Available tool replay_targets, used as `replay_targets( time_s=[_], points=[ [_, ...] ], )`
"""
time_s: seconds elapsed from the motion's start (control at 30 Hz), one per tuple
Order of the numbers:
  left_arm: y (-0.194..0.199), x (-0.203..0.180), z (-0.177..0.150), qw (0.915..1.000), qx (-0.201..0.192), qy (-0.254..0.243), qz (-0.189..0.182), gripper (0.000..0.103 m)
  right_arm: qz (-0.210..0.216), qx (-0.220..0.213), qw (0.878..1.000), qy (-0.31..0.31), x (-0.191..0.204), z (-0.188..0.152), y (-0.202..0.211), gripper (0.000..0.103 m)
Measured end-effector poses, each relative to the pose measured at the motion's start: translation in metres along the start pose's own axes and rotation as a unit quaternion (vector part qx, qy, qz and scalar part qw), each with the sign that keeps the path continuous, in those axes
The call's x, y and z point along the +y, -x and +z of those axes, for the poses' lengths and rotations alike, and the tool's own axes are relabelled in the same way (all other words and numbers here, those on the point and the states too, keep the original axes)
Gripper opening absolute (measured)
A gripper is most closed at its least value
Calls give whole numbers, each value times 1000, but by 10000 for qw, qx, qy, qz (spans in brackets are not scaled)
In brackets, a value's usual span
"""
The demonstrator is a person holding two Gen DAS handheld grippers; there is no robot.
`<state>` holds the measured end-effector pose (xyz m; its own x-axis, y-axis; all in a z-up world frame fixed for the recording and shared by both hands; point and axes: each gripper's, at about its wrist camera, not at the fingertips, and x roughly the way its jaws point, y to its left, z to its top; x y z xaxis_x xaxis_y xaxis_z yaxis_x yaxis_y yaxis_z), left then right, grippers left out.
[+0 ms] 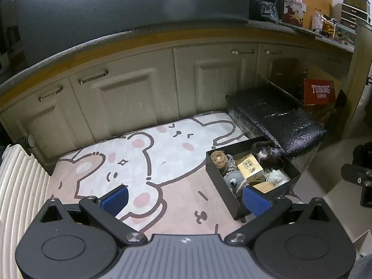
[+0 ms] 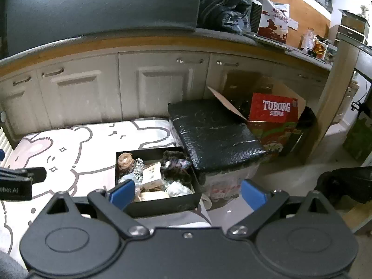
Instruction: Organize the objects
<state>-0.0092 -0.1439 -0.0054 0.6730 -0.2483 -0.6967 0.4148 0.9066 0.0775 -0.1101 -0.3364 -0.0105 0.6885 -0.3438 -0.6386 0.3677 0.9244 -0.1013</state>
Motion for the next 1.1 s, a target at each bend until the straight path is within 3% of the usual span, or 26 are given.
replay_targets(
  time_s=[0.27,1.1],
  points=[
    [2,3,-3,10000,-52,63,-32,103,-51,235,9997,-52,1,-4,-8,99],
    [0,2,-5,10000,-14,13,-38,103,-141,153,9997,-101,3,-4,-5,99]
  ],
)
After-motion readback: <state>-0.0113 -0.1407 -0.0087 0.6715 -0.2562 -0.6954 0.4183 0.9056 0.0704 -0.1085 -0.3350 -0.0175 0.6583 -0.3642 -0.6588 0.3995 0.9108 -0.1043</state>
